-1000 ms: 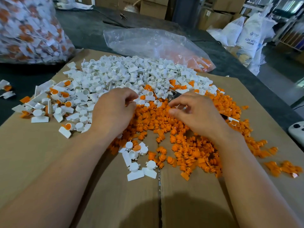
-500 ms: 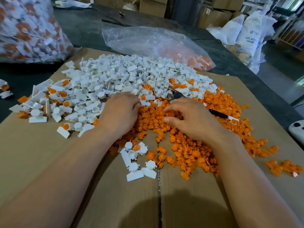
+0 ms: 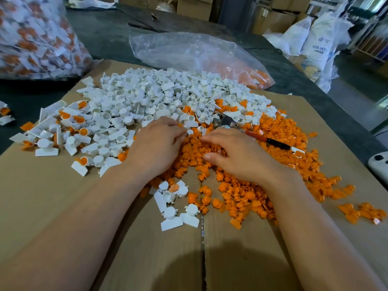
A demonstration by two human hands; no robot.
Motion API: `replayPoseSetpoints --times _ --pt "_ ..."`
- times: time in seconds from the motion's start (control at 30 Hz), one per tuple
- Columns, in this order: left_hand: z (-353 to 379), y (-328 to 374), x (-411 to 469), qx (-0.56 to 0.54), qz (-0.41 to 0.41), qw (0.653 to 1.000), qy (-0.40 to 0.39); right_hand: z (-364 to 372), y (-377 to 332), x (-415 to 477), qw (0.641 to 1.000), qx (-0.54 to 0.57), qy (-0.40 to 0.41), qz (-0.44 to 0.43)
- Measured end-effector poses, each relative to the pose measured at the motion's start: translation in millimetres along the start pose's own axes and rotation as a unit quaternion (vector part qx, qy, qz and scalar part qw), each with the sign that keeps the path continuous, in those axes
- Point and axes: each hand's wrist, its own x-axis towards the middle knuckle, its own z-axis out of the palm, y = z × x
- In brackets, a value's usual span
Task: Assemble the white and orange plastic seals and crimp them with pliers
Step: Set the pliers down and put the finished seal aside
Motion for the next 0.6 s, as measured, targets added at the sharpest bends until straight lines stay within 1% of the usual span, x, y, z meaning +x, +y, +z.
replayPoseSetpoints --times 0.07,0.23,0.43,0.6 --pt "-0.5 -0.3 0.2 -0.015 0.010 1.000 0.023 0.4 -1.4 0.7 1.000 0.006 0.001 -0.002" --pt "-3.0 0.6 -1.4 -0.006 0.020 0.998 0.065 -1.1 -3.5 0.7 1.000 0.018 0.015 0.002" --pt "-5.8 4.8 -3.6 -0.023 0.021 0.997 0.076 -1.6 -5.5 1.5 0.999 0.037 0.026 -0.002" --pt "-4.8 5.2 -5.1 -0.049 -0.005 0.995 0.088 -1.0 -6.1 1.9 0.998 0.045 0.033 -0.001"
